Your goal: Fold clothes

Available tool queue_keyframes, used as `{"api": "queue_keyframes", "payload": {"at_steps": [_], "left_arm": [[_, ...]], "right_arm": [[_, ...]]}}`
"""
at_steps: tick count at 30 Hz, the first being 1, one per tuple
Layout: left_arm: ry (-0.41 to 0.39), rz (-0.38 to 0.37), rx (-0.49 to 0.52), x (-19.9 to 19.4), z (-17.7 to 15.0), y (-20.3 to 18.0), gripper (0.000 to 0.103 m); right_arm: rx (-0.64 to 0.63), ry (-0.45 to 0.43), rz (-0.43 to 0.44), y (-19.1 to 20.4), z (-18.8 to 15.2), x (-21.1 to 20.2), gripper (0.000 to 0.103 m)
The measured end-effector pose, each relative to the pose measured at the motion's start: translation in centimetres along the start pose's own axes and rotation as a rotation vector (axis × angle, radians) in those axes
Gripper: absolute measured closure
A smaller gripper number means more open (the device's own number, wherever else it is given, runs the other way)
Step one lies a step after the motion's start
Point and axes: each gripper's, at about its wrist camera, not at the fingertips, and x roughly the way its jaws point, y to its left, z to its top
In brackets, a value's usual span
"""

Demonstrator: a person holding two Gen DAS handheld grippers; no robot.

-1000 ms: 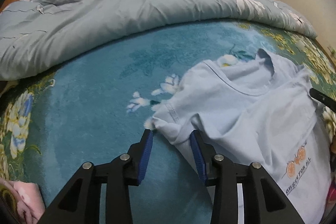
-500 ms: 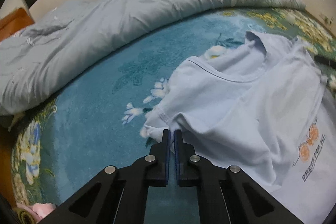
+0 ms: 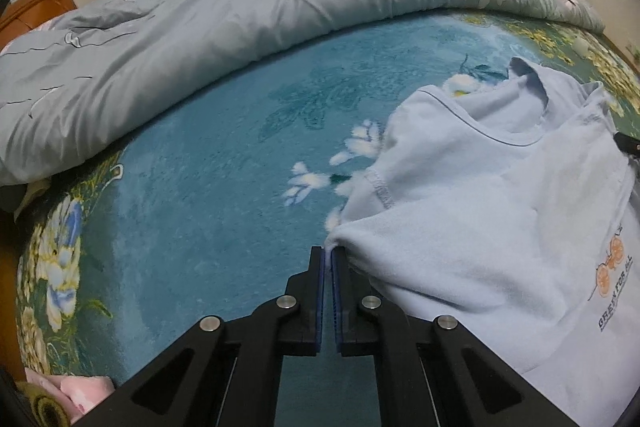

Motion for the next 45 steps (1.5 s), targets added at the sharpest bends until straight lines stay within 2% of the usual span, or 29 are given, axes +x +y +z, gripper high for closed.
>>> {"api": "queue_keyframes", "payload": {"at_steps": [2,4,7,9,11,15,19,22,23,24,26,28,30,31,32,35,39,40,42,45], "left_arm": [[0.011,0.009,0.004,0.2,-0.2,0.1,0.099],[0.018,0.032,0.011,0.1,-0.4,0.1,0.099],[0.029,0.035,-0.021,-0.1,-0.7,0.8,0.099],[0.023,0.012,-0.067,-0.6,-1.0,1.3,0.099],[0.007,-0.022,-0.103,-1.3,-1.3,1.3,0.099],[-0.042,-0.149,-0.202,-3.2,-2.2,0.5,0.099],[-0.095,-0.248,-0.293,-5.6,-4.5,-1.1,0.098],[-0.099,-0.274,-0.318,-6.9,-6.8,-2.5,0.098],[-0.093,-0.280,-0.324,-7.1,-7.6,-2.8,0.098],[-0.088,-0.286,-0.330,-7.4,-8.3,-3.2,0.097],[-0.082,-0.295,-0.328,-7.4,-9.1,-4.1,0.092],[-0.076,-0.325,-0.331,-7.0,-9.2,-5.0,0.085],[-0.070,-0.368,-0.349,-6.3,-9.2,-5.8,0.070],[-0.067,-0.374,-0.368,-5.7,-8.9,-5.9,0.069],[-0.064,-0.365,-0.383,-5.2,-8.6,-6.1,0.069],[-0.068,-0.178,-0.401,-4.6,-8.1,-6.0,0.069],[-0.089,-0.105,-0.527,-4.6,-9.3,-4.5,0.066],[-0.094,-0.113,-0.571,-4.8,-10.0,-3.9,0.066],[-0.092,-0.200,-0.634,-5.4,-11.3,-3.0,0.069],[-0.110,-0.323,-0.610,-8.3,-13.4,-3.7,0.068]], "right_arm": [[0.000,-0.023,0.039,0.1,0.1,-0.5,0.097],[-0.014,-0.084,0.051,0.5,0.4,-1.7,0.097],[-0.057,-0.165,-0.001,1.0,0.8,-3.4,0.097],[-0.050,-0.156,-0.042,0.4,0.9,-3.1,0.097],[-0.018,-0.113,-0.040,-0.6,0.8,-2.0,0.097],[0.012,-0.052,-0.074,-1.6,0.6,-0.4,0.097],[0.003,-0.044,-0.087,-1.4,0.6,-0.1,0.096],[-0.012,-0.053,-0.111,-1.1,0.5,-0.2,0.095],[-0.014,-0.061,-0.119,-0.8,0.4,-0.5,0.090],[-0.007,-0.075,-0.115,-0.5,-0.1,-1.4,0.080],[0.008,-0.102,-0.107,0.1,-1.0,-3.1,0.067],[0.022,-0.129,-0.099,0.7,-1.9,-4.8,0.064],[0.036,-0.156,-0.091,1.2,-2.9,-6.6,0.063],[0.039,-0.161,-0.092,1.4,-3.4,-7.3,0.063],[0.033,-0.148,-0.102,1.4,-4.1,-7.9,0.063],[0.019,-0.117,-0.137,1.1,-5.5,-9.6,0.063],[0.017,-0.127,-0.185,0.2,-6.5,-12.5,0.063],[0.020,-0.131,-0.197,-0.1,-6.7,-13.1,0.063],[0.027,-0.132,-0.213,-0.6,-7.2,-14.1,0.063],[0.043,-0.106,-0.183,-1.2,-8.4,-15.3,0.063]]}}
